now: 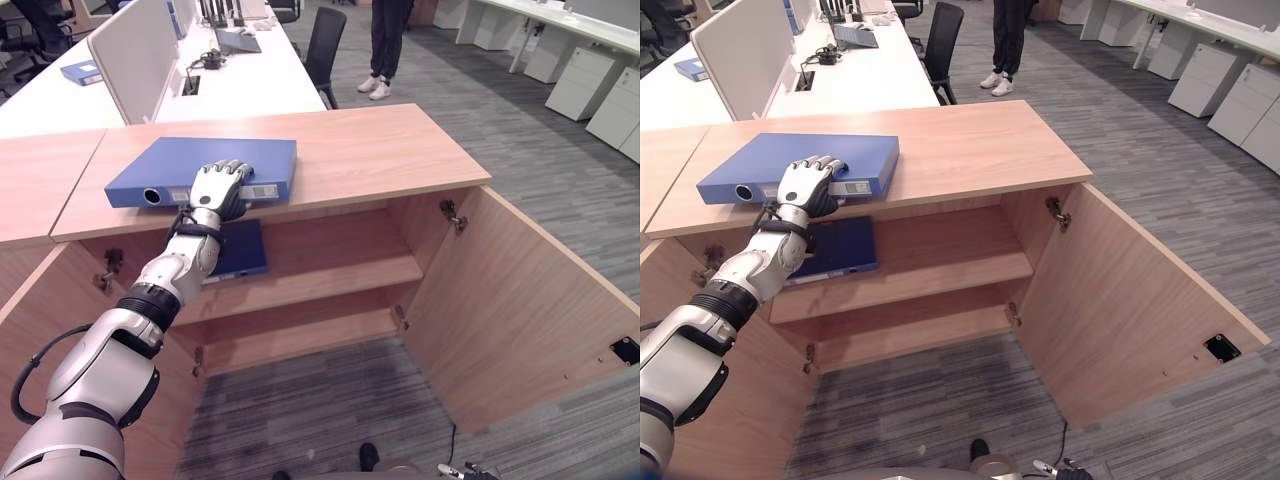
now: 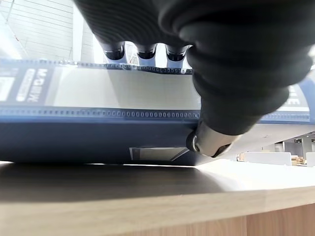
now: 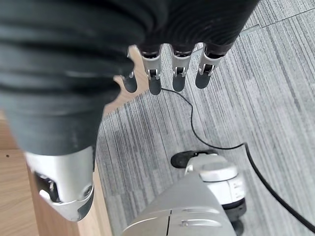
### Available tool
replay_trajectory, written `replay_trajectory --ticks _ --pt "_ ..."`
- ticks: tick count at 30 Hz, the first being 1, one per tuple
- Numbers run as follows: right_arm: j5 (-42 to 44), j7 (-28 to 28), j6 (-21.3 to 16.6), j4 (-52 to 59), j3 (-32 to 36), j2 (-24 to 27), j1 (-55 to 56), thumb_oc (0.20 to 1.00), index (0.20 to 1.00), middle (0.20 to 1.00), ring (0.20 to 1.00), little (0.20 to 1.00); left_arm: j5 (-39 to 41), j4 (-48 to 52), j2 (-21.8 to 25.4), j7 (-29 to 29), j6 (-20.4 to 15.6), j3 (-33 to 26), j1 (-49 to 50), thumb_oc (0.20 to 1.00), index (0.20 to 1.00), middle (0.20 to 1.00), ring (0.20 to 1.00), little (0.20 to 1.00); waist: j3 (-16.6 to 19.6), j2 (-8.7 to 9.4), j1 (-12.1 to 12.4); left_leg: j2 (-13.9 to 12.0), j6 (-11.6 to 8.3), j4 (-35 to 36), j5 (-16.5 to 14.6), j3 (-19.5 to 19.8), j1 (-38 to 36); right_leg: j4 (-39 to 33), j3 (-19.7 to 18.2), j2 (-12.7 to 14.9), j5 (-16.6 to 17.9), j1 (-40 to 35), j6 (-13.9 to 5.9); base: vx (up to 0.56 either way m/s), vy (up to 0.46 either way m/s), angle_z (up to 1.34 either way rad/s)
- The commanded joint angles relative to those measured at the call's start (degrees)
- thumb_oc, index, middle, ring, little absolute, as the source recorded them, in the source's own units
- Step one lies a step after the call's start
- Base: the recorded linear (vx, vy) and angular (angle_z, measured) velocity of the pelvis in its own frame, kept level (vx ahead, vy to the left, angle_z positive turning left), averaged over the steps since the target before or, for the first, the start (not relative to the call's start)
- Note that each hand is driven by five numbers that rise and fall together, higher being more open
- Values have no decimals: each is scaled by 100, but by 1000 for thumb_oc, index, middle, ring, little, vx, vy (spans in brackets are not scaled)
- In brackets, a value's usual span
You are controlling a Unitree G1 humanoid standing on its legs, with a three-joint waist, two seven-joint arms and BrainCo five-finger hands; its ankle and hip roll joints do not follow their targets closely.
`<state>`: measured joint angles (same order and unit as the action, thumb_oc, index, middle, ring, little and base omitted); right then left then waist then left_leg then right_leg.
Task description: Put the empty folder in the office cabinet
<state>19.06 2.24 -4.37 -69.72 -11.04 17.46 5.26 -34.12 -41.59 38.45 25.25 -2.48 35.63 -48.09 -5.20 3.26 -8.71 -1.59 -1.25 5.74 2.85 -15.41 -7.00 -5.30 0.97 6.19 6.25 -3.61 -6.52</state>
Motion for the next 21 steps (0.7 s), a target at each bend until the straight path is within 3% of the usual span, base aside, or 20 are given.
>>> replay_trajectory --ticks 1,10,21 --pt "73 -79 -84 -96 -152 97 -310 1000 1000 1000 1000 1000 126 76 49 -83 -25 -258 -755 200 200 200 200 200 -168 -65 139 -193 -291 -74 -684 188 -351 370 138 205 -677 -127 -552 -24 -16 3" --pt "109 -33 -35 -102 -94 77 -359 1000 1000 1000 1000 1000 311 1079 389 -16 -141 -588 -1003 200 200 200 200 200 -56 -141 259 -207 -299 -74 -630 308 -300 362 257 210 -714 -200 -532 -26 -17 7" --pt "144 77 -30 -69 -127 -35 -447 1000 1000 1000 1000 1000 1226 2806 512 38 -641 -1496 -958 200 200 200 200 200 102 -252 456 -207 -314 -74 -561 510 -250 366 402 224 -751 -277 -480 -12 -21 9"
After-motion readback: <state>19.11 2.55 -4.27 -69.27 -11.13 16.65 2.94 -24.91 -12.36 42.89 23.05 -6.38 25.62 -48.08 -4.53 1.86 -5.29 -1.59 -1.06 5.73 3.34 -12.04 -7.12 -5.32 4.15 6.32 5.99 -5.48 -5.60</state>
